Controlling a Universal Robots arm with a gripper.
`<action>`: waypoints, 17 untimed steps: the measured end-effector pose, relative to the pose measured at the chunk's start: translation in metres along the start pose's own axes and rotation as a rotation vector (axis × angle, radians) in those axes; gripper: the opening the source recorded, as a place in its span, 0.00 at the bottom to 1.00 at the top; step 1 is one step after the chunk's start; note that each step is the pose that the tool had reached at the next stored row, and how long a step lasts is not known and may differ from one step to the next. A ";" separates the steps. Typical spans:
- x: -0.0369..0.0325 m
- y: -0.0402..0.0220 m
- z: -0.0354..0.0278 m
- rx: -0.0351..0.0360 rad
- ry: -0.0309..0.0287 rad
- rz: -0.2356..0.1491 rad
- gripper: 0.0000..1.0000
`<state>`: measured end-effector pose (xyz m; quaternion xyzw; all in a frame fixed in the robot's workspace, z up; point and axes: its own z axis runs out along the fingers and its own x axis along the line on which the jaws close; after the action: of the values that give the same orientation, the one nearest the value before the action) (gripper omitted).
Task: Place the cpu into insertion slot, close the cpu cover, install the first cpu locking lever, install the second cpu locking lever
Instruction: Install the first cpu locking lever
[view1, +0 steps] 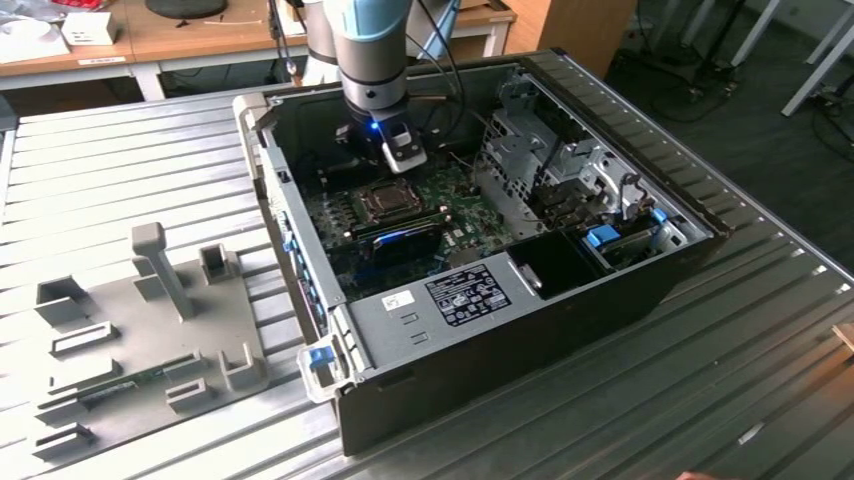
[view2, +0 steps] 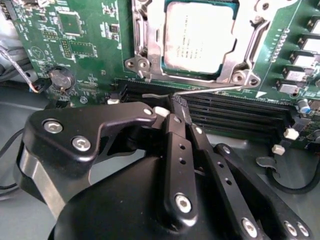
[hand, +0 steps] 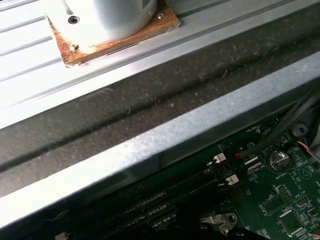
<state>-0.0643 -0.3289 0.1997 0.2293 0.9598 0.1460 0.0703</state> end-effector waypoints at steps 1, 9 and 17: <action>-0.0001 -0.0001 0.0004 0.0001 -0.0001 0.000 0.10; -0.0015 -0.0005 0.0040 0.0003 0.0000 0.000 0.10; -0.0024 -0.0009 0.0073 0.0003 -0.0001 0.000 0.10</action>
<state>-0.0611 -0.3289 0.1926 0.2293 0.9598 0.1458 0.0704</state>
